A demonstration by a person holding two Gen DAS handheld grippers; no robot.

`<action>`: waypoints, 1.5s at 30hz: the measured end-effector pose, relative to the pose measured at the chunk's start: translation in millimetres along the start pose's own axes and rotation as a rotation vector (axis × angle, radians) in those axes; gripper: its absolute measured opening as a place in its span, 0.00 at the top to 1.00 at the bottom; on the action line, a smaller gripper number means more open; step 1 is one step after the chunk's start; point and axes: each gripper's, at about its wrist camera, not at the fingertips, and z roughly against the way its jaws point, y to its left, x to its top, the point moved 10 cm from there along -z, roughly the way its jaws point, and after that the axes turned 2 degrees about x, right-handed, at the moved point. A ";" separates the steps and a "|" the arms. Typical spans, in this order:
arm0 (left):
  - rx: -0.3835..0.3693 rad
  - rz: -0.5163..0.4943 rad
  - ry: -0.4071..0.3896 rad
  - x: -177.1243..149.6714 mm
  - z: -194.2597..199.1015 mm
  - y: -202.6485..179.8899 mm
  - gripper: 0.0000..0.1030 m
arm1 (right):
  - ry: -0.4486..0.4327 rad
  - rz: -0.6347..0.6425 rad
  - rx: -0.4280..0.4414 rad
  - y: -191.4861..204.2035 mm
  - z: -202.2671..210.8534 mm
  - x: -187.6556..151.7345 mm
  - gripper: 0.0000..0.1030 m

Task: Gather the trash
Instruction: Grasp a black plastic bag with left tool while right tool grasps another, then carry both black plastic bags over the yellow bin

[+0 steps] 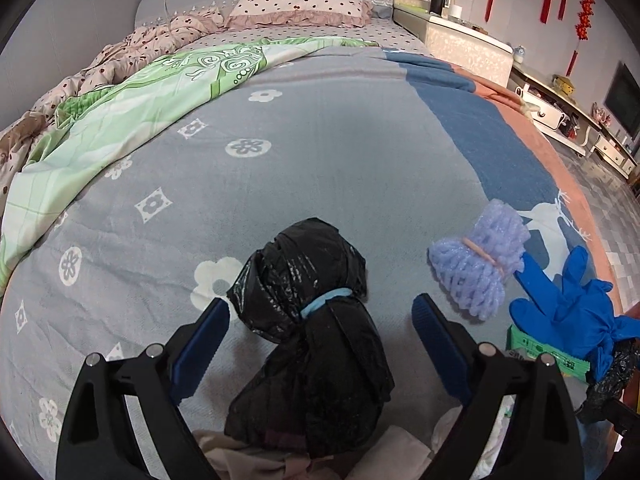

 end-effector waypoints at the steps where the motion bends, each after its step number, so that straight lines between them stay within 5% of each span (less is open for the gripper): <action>1: 0.002 -0.003 0.002 -0.1 -1.3 -0.9 0.24 | 0.004 -0.003 0.011 1.1 -2.7 1.2 0.32; 5: -0.001 -0.030 0.022 -2.9 -6.6 -6.8 0.53 | 0.005 0.009 0.029 7.8 -10.0 4.3 0.40; 7: -0.012 -0.043 0.025 -5.0 -7.9 -11.9 0.62 | 0.010 0.023 0.036 14.7 -12.2 3.4 0.53; 11: -0.011 -0.062 0.008 -5.3 -5.2 -16.3 0.68 | 0.011 0.050 0.047 24.4 -14.1 1.0 0.62; 16: -0.020 -0.054 -0.009 -2.7 4.1 -16.2 0.70 | -0.011 0.059 0.069 30.3 -1.3 -0.3 0.71; 30: -0.023 -0.027 -0.092 5.5 79.1 -1.9 0.70 | -0.098 -0.006 0.199 39.0 84.8 -10.4 0.71; 45: -0.069 -0.061 -0.209 14.4 186.1 -40.7 0.70 | -0.290 -0.068 0.189 13.0 193.8 3.2 0.71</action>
